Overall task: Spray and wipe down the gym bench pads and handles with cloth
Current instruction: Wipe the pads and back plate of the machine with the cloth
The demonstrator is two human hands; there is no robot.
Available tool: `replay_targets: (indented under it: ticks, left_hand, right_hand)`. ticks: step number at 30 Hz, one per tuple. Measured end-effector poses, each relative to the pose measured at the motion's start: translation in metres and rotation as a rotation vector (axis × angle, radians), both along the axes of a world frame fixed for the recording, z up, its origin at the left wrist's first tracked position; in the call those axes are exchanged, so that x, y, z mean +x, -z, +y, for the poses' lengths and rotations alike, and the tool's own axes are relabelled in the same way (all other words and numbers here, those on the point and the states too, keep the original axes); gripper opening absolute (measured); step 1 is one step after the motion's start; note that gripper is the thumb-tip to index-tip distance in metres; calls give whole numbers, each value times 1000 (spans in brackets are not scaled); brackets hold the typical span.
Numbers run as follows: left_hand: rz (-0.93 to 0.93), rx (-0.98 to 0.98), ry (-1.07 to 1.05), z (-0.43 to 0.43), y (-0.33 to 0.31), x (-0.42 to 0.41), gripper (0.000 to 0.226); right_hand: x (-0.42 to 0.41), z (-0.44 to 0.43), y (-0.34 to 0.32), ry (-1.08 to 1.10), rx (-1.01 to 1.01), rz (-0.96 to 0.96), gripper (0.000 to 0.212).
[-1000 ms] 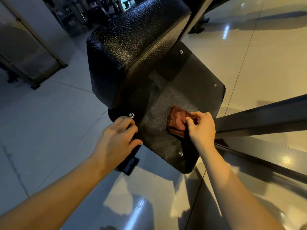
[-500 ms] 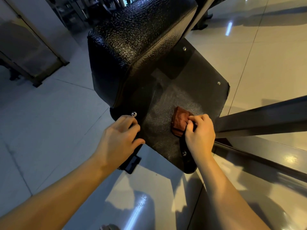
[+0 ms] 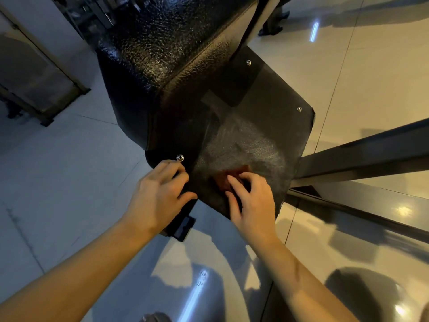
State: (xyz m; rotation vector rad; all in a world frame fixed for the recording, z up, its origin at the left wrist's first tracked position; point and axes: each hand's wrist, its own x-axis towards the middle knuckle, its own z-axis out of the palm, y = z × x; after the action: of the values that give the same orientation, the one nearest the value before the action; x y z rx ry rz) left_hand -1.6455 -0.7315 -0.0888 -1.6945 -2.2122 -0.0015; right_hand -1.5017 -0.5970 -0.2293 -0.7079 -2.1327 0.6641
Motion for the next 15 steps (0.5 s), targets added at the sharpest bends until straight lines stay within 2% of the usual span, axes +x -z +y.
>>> replay_targets:
  ticks: [5, 8, 10, 12, 13, 15]
  left_hand:
    - [-35, 34, -7, 0, 4, -1, 36]
    - [-36, 34, -13, 0, 5, -2, 38]
    - [-16, 37, -9, 0, 3, -3, 38]
    - [-6, 44, 4, 0, 3, -2, 37]
    - [-3, 48, 10, 0, 3, -2, 36]
    - [-10, 44, 17, -1, 3, -2, 36]
  right_hand:
    - [20, 64, 26, 407, -347, -77, 31]
    - [4, 18, 0, 299, -277, -12, 29]
    - [1, -23, -13, 64, -173, 45, 30]
    - [7, -19, -5, -122, -3, 16, 30]
    - [11, -4, 5, -125, 35, -4, 30]
    - [22, 23, 19, 72, -118, -30, 29]
